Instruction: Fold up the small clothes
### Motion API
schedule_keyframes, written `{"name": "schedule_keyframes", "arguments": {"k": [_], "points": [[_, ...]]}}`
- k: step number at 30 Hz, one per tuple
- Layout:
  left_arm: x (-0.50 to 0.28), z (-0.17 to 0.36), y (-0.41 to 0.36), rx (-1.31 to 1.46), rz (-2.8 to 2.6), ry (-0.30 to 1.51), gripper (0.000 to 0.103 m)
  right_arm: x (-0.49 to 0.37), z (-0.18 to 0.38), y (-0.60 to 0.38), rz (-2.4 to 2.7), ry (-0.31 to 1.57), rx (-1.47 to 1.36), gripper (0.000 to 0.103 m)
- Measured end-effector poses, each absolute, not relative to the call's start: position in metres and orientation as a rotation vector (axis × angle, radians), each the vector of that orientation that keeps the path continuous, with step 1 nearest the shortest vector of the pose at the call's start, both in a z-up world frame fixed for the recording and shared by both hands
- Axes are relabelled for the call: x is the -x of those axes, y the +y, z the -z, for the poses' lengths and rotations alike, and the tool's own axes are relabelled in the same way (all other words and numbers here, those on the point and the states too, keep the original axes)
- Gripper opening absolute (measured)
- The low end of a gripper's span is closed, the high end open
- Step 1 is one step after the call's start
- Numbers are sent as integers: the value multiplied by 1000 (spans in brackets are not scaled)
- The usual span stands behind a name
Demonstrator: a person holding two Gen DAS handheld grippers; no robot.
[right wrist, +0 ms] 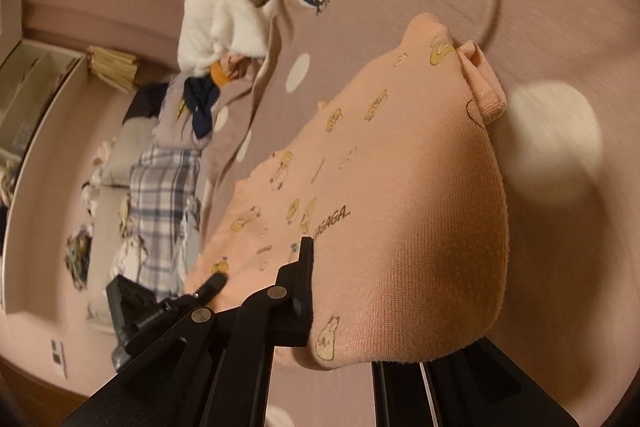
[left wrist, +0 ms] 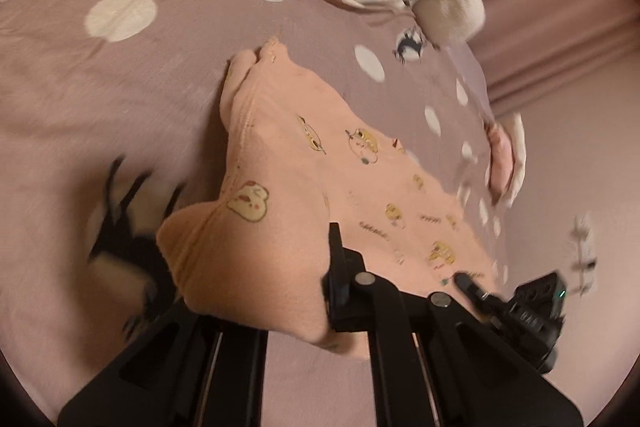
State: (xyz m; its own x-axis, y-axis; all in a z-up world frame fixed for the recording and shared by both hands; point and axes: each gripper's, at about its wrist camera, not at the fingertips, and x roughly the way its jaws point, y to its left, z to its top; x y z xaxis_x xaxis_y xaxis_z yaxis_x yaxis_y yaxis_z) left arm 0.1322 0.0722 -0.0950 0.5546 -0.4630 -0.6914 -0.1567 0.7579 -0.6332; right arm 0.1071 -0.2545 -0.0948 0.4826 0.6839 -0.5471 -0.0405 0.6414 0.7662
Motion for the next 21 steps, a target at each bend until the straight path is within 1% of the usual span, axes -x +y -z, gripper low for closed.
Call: {"name": "schedule_keyframes", "arguments": {"k": [7, 11, 16, 21], "points": [[-54, 91, 54, 592, 237, 1001, 4, -44, 100, -258, -458, 1031, -648, 8], [-12, 86, 37, 521, 273, 999, 4, -13, 101, -264, -440, 1025, -602, 8], [5, 91, 27, 479, 259, 1017, 4, -6, 103, -271, -375, 1034, -581, 8], [10, 93, 31, 472, 233, 1031, 4, 4, 103, -267, -296, 1048, -475, 8]]}}
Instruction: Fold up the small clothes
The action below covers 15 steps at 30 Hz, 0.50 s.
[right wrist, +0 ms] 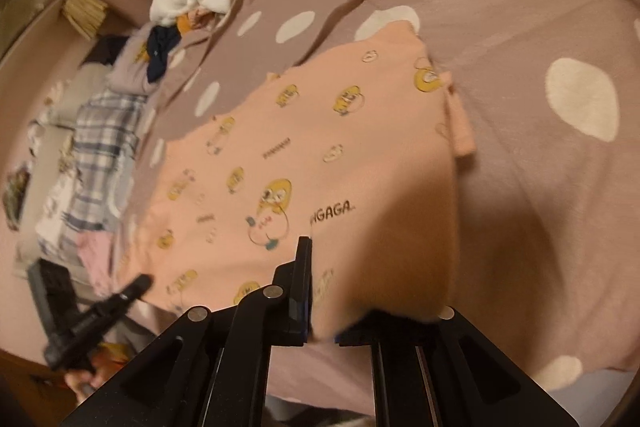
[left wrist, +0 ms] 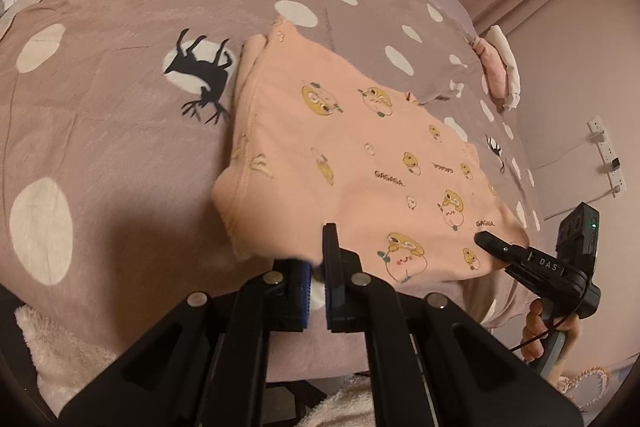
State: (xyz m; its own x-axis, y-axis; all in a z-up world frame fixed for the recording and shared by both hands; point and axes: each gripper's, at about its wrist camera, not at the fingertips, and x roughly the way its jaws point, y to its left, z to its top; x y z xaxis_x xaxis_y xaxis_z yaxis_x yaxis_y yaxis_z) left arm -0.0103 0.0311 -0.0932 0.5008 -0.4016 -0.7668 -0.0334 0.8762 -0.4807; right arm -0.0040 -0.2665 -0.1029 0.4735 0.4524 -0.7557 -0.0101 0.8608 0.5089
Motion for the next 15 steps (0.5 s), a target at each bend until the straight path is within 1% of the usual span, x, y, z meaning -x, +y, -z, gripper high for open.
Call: {"name": "schedule_keyframes", "arguments": {"k": [4, 6, 7, 8, 9, 10, 11, 12, 13, 14, 15], "points": [[22, 92, 34, 410, 192, 1032, 6, 15, 103, -270, -234, 1062, -410, 8], [26, 89, 37, 401, 172, 1032, 9, 20, 104, -273, -197, 1072, -380, 9], [27, 88, 38, 393, 161, 1029, 9, 22, 104, -274, -183, 1076, -364, 12], [28, 85, 38, 370, 140, 1027, 12, 24, 103, -274, -159, 1080, -337, 15], [30, 83, 37, 334, 118, 1029, 15, 26, 104, -275, -142, 1083, -317, 24], [31, 82, 36, 302, 93, 1029, 28, 30, 105, -279, -130, 1085, -303, 36], [33, 80, 35, 255, 48, 1017, 52, 31, 105, -280, -124, 1087, -298, 43], [34, 79, 34, 222, 15, 1003, 66, 32, 107, -282, -125, 1086, -306, 60], [34, 78, 34, 193, -11, 982, 85, 32, 109, -285, -127, 1081, -331, 72], [35, 77, 35, 182, -17, 961, 88, 32, 112, -290, -129, 1077, -368, 75], [39, 76, 38, 198, -10, 940, 88, 32, 114, -293, -131, 1079, -400, 76]]}}
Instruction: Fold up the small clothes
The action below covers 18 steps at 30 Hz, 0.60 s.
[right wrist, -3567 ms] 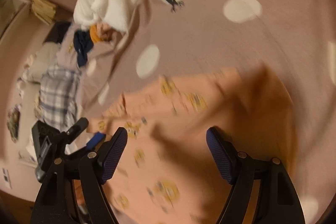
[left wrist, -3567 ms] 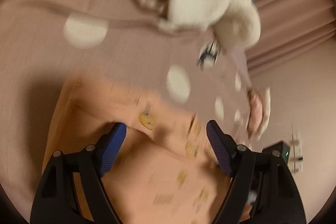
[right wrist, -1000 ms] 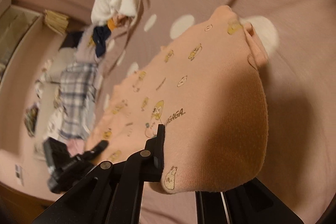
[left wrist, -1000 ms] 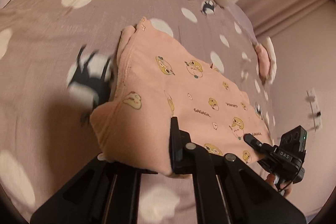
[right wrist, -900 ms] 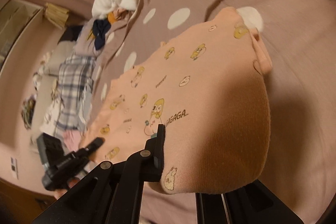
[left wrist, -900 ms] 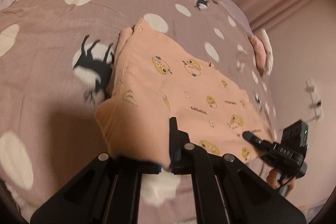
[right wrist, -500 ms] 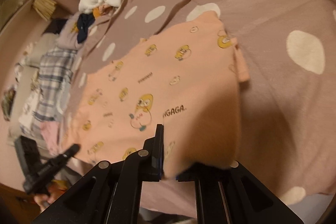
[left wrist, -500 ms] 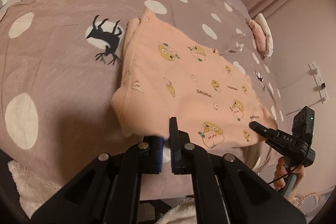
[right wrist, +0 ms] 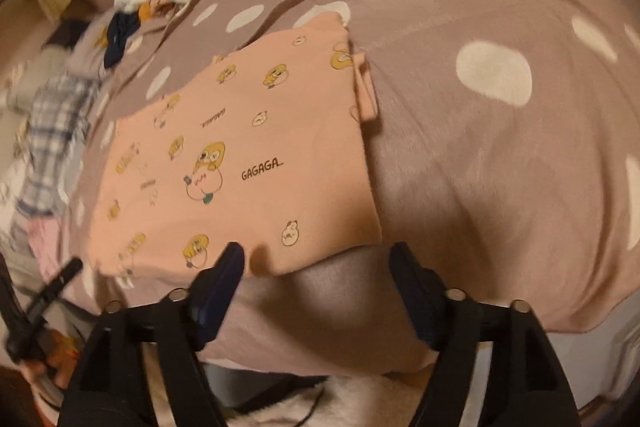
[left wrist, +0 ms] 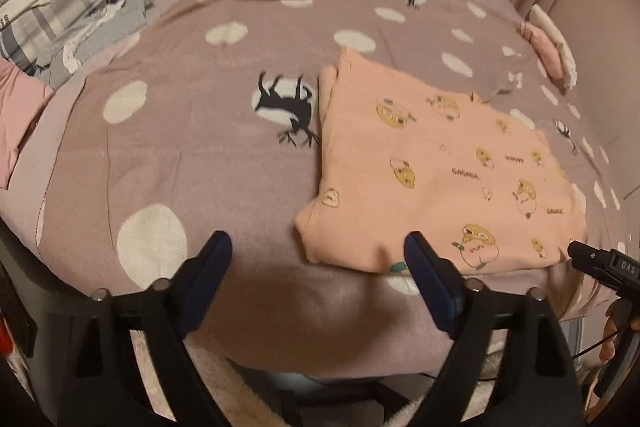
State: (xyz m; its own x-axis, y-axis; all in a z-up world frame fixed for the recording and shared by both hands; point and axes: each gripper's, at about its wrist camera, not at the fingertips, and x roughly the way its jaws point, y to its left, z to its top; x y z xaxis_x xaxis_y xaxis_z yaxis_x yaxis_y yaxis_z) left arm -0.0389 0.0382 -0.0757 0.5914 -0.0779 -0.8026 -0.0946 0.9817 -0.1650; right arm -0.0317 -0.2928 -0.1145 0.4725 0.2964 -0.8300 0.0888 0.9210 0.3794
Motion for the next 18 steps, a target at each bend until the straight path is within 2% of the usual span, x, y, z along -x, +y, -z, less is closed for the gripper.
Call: {"name": "schedule_keyframes", "arguments": {"k": [3, 5, 12, 18], "points": [[46, 75, 48, 270, 23, 927, 90, 31, 126, -303, -146, 1099, -535, 76], [46, 78, 52, 301, 21, 943, 96, 32, 132, -307, -164, 1092, -618, 79], [52, 88, 47, 401, 29, 900, 99, 32, 136, -312, -190, 1024, -830, 84], [60, 91, 34, 316, 27, 846, 102, 13, 145, -312, -269, 1001, -981, 84]]}}
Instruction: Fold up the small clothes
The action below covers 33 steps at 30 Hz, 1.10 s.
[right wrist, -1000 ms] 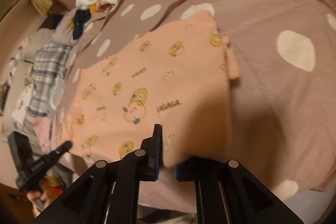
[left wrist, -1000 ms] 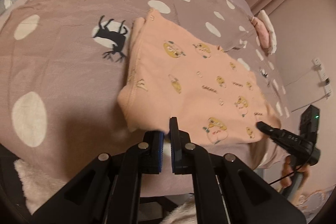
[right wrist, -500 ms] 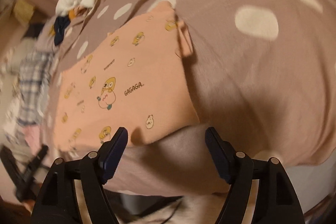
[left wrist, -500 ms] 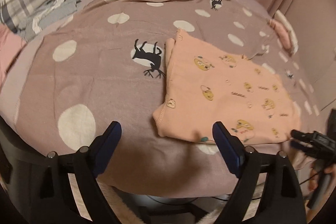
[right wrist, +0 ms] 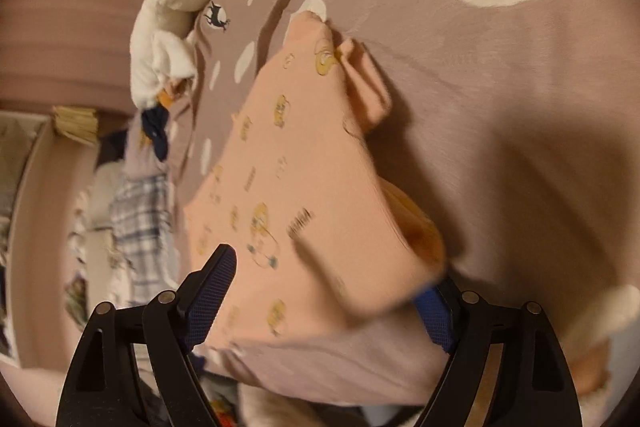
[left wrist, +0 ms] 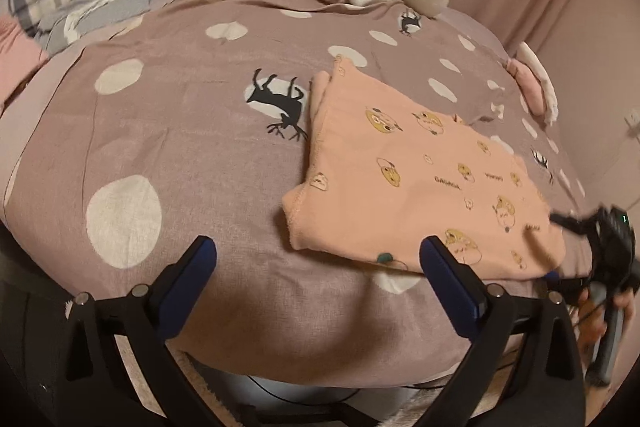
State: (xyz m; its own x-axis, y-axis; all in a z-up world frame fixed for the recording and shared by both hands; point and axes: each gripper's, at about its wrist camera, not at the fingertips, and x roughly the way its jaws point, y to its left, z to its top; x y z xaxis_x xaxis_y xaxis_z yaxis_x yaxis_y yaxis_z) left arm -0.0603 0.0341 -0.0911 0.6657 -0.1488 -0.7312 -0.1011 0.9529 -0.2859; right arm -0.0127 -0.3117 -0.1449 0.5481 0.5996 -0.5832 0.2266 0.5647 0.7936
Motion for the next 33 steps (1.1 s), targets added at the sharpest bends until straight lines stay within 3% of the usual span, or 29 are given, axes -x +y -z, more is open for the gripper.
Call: {"name": "schedule_keyframes", "arguments": {"k": [6, 8, 10, 12, 23, 33], "points": [[62, 95, 38, 406, 110, 859, 102, 5, 148, -306, -262, 966, -1039, 84], [64, 93, 41, 401, 94, 853, 102, 4, 145, -304, -246, 952, -1014, 77], [67, 90, 43, 366, 59, 831, 102, 1, 143, -304, -204, 967, -968, 37], [69, 88, 46, 343, 43, 820, 102, -1, 141, -300, -163, 981, -931, 22], [78, 85, 82, 440, -10, 809, 102, -9, 45, -213, -270, 812, -520, 14], [87, 82, 93, 433, -33, 792, 102, -17, 40, -132, -476, 837, -370, 14]]}}
